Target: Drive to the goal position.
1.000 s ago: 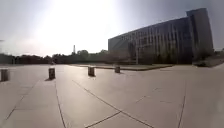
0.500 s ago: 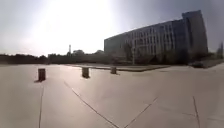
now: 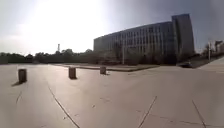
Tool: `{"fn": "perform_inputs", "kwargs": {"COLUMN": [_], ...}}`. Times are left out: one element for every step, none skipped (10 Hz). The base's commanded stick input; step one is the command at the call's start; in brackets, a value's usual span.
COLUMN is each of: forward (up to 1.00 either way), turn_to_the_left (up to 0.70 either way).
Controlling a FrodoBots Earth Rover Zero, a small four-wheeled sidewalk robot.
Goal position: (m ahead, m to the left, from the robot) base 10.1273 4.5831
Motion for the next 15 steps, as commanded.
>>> {"fn": "perform_inputs", "kwargs": {"forward": [0.7,0.7,0.7,0.7,0.7,0.7,0.7,0.7,0.7,0.7,0.7,0.7,0.7,0.7,0.7], "turn_to_the_left": [-0.28,0.0,0.0,0.0,0.0,0.0,0.0,0.0,0.0,0.0,0.0,0.0,0.0,0.0,0.0]}}
